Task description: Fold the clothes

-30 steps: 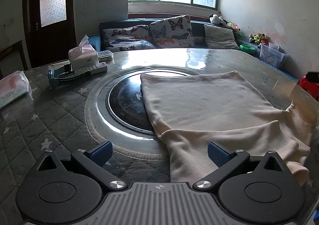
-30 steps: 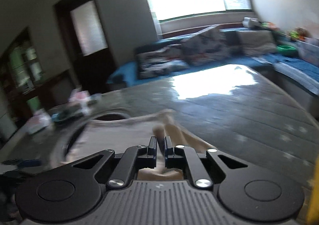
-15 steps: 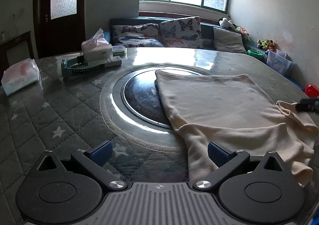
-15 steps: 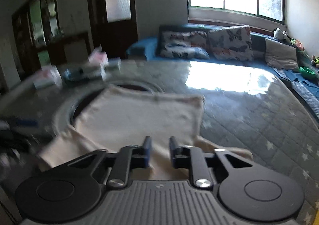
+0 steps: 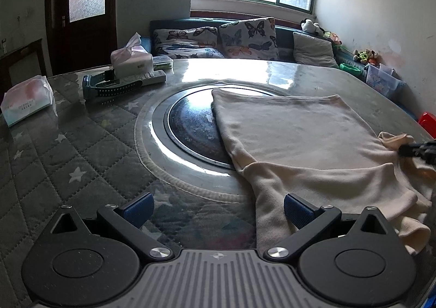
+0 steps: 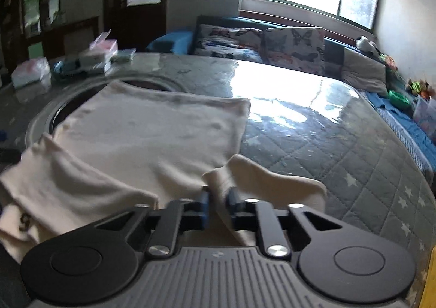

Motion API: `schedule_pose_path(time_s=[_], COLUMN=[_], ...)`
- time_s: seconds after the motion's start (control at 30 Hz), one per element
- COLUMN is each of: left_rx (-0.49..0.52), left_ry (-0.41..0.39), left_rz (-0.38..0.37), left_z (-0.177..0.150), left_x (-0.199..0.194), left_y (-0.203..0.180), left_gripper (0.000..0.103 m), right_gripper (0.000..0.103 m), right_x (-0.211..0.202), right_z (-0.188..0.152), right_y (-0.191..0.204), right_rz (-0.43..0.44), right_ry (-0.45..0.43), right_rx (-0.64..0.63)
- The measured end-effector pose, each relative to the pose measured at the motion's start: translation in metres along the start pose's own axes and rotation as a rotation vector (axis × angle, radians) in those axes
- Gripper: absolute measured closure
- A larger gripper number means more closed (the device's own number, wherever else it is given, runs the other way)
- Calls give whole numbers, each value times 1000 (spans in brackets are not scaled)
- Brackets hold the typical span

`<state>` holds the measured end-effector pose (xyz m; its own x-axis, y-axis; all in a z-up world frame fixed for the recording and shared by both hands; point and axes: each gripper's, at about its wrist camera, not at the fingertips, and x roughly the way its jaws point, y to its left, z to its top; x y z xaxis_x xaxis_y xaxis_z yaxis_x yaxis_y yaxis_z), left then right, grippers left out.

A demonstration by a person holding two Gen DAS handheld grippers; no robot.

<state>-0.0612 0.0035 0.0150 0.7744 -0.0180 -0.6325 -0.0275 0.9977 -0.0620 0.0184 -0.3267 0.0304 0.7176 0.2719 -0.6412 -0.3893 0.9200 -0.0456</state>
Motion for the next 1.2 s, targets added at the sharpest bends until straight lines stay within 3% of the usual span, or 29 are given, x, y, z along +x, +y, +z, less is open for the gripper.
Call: schedule_pose_path(time_s=[0.23,0.57,0.77,1.07,1.2], left_rx=[-1,-21,-43,-62,-68], left_ry=[-7,-32,-39,-48,-46], left_rz=[-3,-14,-16,-5,6], left_z=[0,-2,-6,-9,-9], left_x=[-1,-8,-12,-18,-19], left_y=[1,8,15,26,30], left_gripper=[0,0,0,0,0], right_gripper=[99,99,99,99,93], right_x=[-41,-88,-89,-60,-51], right_z=[26,72,88,90,83], right_y=[-23,4,42,96,109], right_rz=[123,286,365,451,488], right_ry=[-85,-188,-185,-109,-79], right_rx=[148,117,43,-47,-64])
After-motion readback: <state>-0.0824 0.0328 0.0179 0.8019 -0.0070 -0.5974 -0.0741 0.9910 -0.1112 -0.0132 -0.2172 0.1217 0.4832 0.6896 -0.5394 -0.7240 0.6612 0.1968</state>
